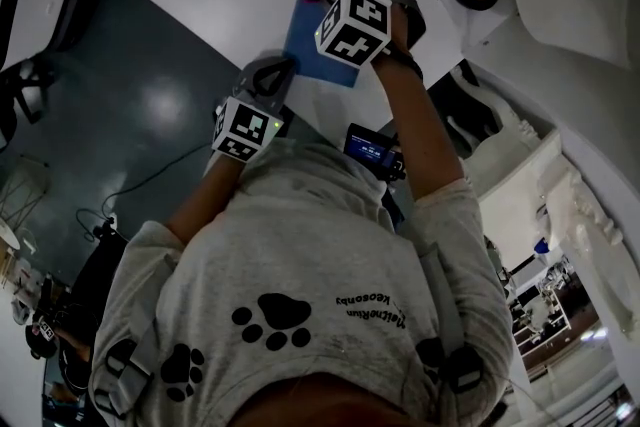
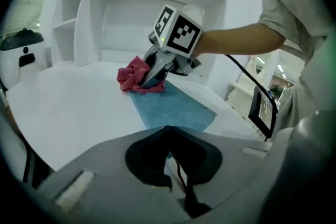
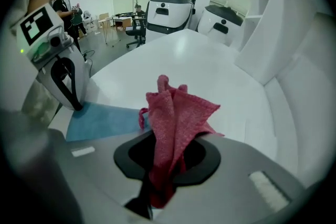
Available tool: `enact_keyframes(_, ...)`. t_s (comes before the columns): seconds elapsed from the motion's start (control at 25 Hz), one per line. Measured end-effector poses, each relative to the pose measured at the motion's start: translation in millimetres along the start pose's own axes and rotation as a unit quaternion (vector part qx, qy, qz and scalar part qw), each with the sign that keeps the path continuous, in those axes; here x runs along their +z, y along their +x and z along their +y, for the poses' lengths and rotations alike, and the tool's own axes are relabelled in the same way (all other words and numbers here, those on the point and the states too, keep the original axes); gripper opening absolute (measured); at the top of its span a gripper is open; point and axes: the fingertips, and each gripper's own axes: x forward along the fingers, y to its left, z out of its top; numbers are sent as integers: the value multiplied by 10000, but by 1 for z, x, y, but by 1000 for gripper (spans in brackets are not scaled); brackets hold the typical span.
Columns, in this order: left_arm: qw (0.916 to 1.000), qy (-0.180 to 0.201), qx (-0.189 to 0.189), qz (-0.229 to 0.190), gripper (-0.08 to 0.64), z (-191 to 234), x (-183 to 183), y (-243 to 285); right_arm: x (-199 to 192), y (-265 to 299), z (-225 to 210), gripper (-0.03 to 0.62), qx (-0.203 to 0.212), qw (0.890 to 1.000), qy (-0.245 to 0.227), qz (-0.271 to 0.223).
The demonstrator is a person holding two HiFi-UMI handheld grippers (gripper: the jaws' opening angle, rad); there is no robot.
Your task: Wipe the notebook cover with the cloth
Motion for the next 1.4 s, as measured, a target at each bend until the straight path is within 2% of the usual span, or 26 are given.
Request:
enact_keyframes(0.16, 9998, -87, 2, 195, -5, 1, -6, 2, -1, 0, -1, 69, 94, 9999, 36, 133)
enact_keyframes(0.48, 9996, -170, 78, 193, -3, 5, -3, 1, -29, -9, 0, 69, 29, 9989, 231, 397)
enact_keyframes(0.84, 9996, -173, 133, 161, -3, 8, -3, -1, -79, -30, -1, 69, -118, 9943, 745, 753)
enact_keyframes(1.16, 9996, -178, 146, 154, -3, 11, -5, -1, -119, -38, 4, 69, -210, 9877, 1021, 1162)
enact_keyframes(1.4, 9996, -156, 157, 148, -5, 9, -3, 0, -150, -67, 6, 69, -413, 9789, 1607, 1195)
